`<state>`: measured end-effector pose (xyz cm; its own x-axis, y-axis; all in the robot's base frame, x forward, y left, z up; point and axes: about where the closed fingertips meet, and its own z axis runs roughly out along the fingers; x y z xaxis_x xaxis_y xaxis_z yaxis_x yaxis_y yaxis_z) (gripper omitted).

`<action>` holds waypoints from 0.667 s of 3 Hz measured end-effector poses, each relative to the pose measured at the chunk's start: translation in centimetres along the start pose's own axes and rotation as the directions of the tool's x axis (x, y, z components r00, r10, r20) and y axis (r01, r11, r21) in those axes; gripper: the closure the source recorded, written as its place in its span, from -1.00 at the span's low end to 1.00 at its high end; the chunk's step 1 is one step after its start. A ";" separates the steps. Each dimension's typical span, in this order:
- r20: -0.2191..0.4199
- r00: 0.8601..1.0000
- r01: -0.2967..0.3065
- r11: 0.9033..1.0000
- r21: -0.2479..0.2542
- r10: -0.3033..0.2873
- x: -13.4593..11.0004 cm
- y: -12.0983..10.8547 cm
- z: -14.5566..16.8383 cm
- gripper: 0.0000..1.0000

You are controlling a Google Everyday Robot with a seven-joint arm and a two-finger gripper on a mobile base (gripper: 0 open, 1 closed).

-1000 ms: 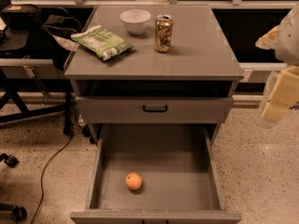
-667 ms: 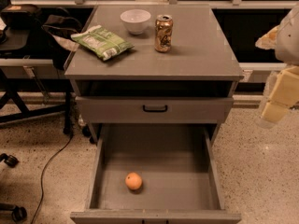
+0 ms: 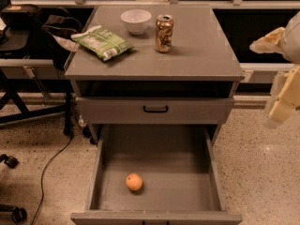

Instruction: Pick orange from middle drawer and place on counter

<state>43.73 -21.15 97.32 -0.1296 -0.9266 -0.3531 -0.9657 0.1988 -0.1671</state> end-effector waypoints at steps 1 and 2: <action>0.146 0.987 0.083 0.993 -0.085 -0.070 -0.4 0.0 0.3 -1.00; 0.224 0.968 0.139 0.984 -0.109 -0.112 -0.8 0.0 0.2 -1.00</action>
Offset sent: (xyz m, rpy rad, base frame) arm -0.0128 0.0043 0.0009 0.2725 0.0860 0.3003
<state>43.90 -20.34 97.41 0.0331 -0.8475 -0.5297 -0.9930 0.0321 -0.1134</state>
